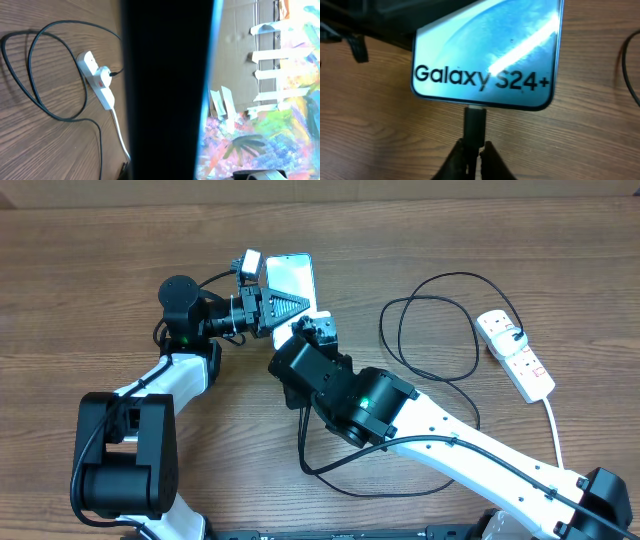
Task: Plug charger to phone and switch on socket
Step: 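Hold the plug seated in the port with the right gripper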
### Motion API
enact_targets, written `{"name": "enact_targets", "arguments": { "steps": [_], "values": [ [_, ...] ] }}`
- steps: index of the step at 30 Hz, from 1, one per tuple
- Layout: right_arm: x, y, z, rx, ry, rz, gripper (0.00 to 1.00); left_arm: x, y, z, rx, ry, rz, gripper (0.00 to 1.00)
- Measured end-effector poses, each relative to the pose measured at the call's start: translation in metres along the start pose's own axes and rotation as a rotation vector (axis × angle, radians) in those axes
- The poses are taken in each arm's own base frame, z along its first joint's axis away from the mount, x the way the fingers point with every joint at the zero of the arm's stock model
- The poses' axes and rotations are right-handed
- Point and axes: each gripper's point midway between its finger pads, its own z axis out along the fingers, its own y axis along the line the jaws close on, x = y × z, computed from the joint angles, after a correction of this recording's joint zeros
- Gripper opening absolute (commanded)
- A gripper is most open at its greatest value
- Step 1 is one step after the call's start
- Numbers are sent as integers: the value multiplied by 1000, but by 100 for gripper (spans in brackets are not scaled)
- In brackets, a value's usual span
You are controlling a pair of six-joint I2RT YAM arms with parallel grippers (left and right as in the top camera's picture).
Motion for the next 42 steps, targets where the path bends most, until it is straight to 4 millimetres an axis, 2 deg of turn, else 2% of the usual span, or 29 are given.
{"name": "enact_targets", "arguments": {
  "steps": [10,22,28,42],
  "values": [
    [-7,10,3,-45,-29,18,4,-4,0,-5,-3,-15,2,4],
    [-25,20,8,-110,-106,63,4,-19,-8,-7,-3,-66,39,4],
    [-24,23,8,-126,-99,65,4,-16,-9,0,1,-51,48,4],
    [-23,24,8,-132,-97,71,4,-14,-11,0,4,-38,71,4]
  ]
}}
